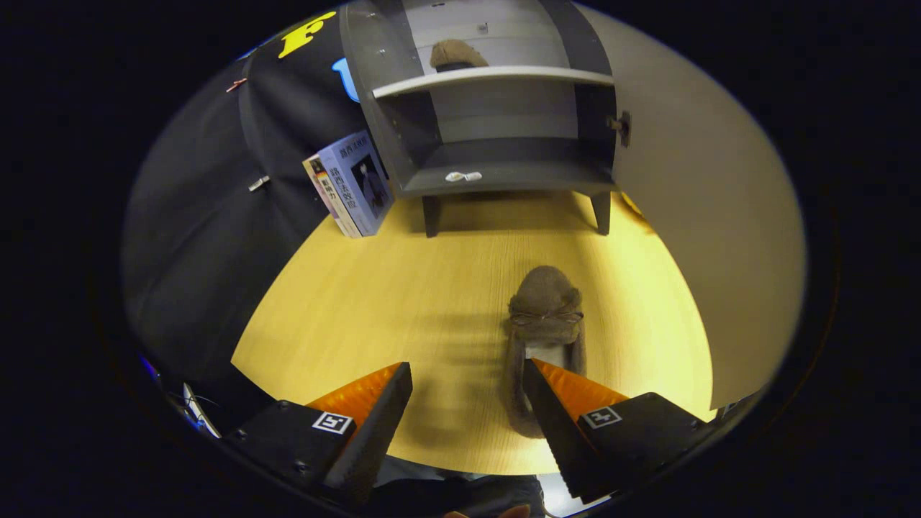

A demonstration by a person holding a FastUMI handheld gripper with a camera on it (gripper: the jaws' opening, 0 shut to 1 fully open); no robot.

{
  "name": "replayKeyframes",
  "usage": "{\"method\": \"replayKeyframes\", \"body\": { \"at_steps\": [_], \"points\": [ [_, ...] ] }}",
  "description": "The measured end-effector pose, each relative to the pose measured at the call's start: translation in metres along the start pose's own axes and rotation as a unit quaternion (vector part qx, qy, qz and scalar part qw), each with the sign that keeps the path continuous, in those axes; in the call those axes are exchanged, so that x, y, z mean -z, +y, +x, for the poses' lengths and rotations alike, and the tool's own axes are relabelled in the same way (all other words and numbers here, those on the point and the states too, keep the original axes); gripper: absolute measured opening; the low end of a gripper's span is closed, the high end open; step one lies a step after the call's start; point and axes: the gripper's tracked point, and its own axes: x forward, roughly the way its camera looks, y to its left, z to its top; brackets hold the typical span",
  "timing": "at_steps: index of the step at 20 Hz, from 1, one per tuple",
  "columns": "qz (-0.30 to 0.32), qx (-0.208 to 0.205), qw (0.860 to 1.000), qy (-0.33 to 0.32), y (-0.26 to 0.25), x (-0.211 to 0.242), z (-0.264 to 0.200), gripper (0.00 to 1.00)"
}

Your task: Open the shoe cabinet door, grab the shoes and put them into the shoe cabinet, then close the shoe cabinet door.

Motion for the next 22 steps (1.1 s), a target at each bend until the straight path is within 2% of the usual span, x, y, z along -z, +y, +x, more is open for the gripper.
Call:
{"method": "replayKeyframes", "body": {
  "at_steps": [8,10,16,18,22],
  "points": [
    [0.047,0.053,0.997,-0.013,-0.027,0.006,0.078,0.98],
    [0.053,0.08,0.995,-0.039,-0.04,-0.001,0.096,0.92],
    [0.052,0.156,0.98,-0.11,-0.069,-0.029,0.126,0.66],
    [0.059,0.152,0.98,-0.116,-0.071,-0.033,0.129,0.48],
    [0.03,0.135,0.981,-0.133,-0.061,-0.052,0.105,0.12]
  ]
}}
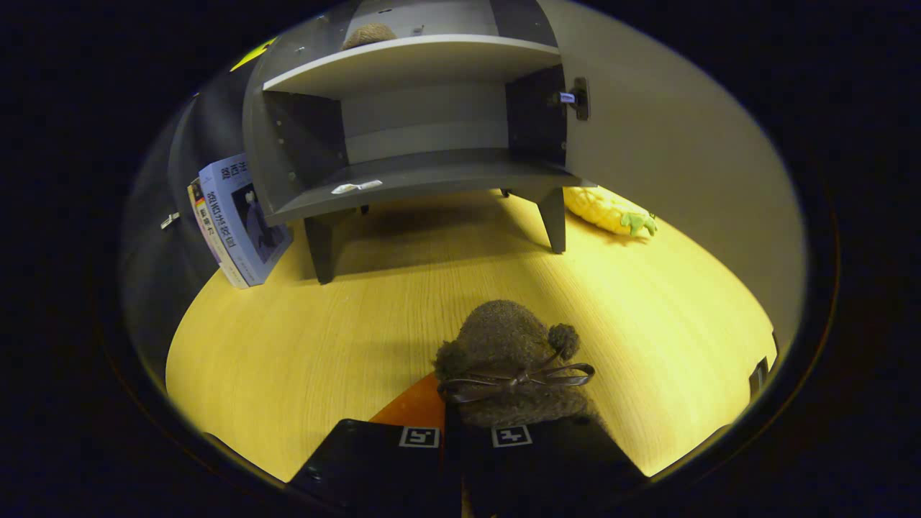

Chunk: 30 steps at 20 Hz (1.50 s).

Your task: Open the shoe cabinet door, grab the shoes and put them into the shoe cabinet, then close the shoe cabinet door.

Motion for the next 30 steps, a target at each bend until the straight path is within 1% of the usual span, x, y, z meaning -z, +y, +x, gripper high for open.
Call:
{"method": "replayKeyframes", "body": {
  "at_steps": [4,10,13,16,18,20,22,24,27,30],
  "points": [
    [0.007,-0.019,0.999,-0.043,0.005,-0.065,-0.048,0.12],
    [0.025,-0.022,0.996,-0.08,0.007,-0.169,-0.125,0.12],
    [0.029,-0.03,0.995,-0.093,0.013,-0.221,-0.15,0.11],
    [0.015,-0.04,0.993,-0.106,0.026,-0.275,-0.162,0.12],
    [0.014,-0.056,0.992,-0.112,0.041,-0.311,-0.158,0.12],
    [0.022,-0.067,0.991,-0.116,0.053,-0.348,-0.139,0.11],
    [0.014,-0.057,0.99,-0.127,0.054,-0.382,-0.112,0.11],
    [0.009,-0.05,0.99,-0.128,0.056,-0.404,-0.086,0.11],
    [-0.007,-0.031,0.992,-0.125,0.053,-0.428,-0.041,0.11],
    [-0.005,-0.018,0.993,-0.116,0.052,-0.446,0.004,0.11]
  ]
}}
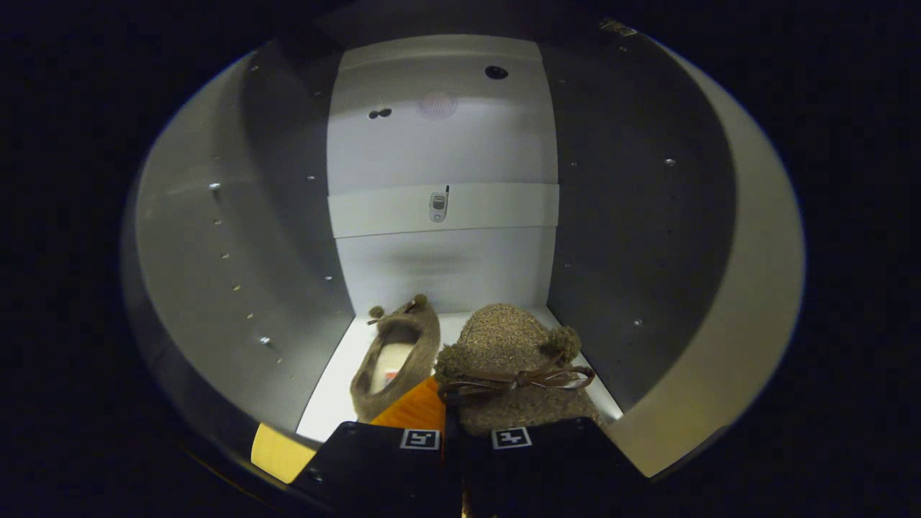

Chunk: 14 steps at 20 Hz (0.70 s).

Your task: Open the shoe cabinet door, grab the shoes and put them into the shoe cabinet, then close the shoe cabinet door.

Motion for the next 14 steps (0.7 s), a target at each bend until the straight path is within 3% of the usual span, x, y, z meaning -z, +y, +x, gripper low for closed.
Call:
{"method": "replayKeyframes", "body": {
  "at_steps": [6,14],
  "points": [
    [0.005,0.017,1.0,0.022,-0.007,0.001,0.08,0.11],
    [-0.007,0.019,0.997,0.07,0.0,0.033,0.119,0.11]
  ]
}}
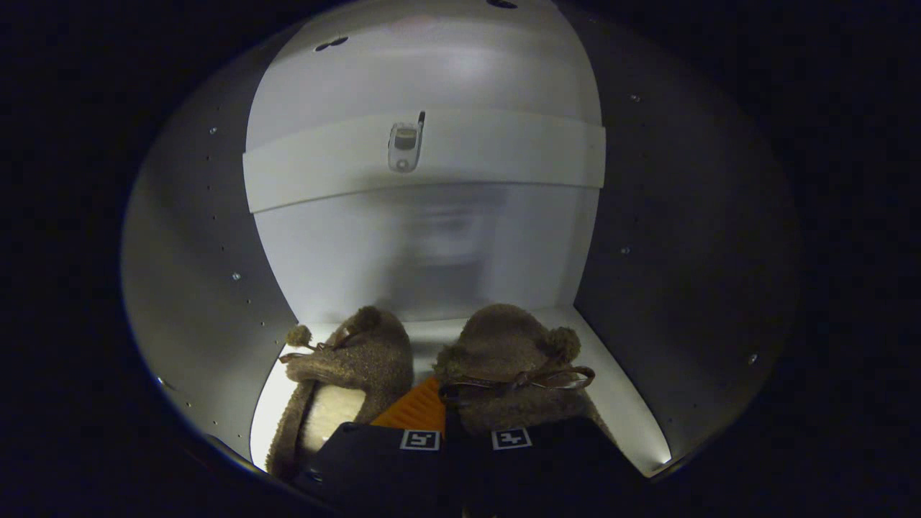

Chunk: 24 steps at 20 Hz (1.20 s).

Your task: Open the shoe cabinet door, grab the shoes and put them into the shoe cabinet, then close the shoe cabinet door.

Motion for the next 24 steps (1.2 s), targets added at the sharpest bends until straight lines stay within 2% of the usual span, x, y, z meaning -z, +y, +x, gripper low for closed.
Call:
{"method": "replayKeyframes", "body": {
  "at_steps": [4,7,12,14,15,19,24],
  "points": [
    [0.009,0.003,1.0,-0.003,0.0,-0.003,0.0,0.18],
    [0.015,0.004,1.0,0.004,-0.006,-0.004,-0.009,0.44],
    [0.036,-0.019,0.999,0.02,-0.004,-0.007,-0.04,0.84],
    [0.04,-0.027,0.999,0.024,-0.005,-0.008,-0.053,0.9],
    [0.039,-0.028,0.998,0.027,-0.006,-0.008,-0.06,0.98],
    [0.024,-0.018,1.0,0.005,-0.025,-0.018,-0.096,0.97],
    [0.025,-0.015,0.996,-0.086,-0.043,-0.048,-0.171,0.99]
  ]
}}
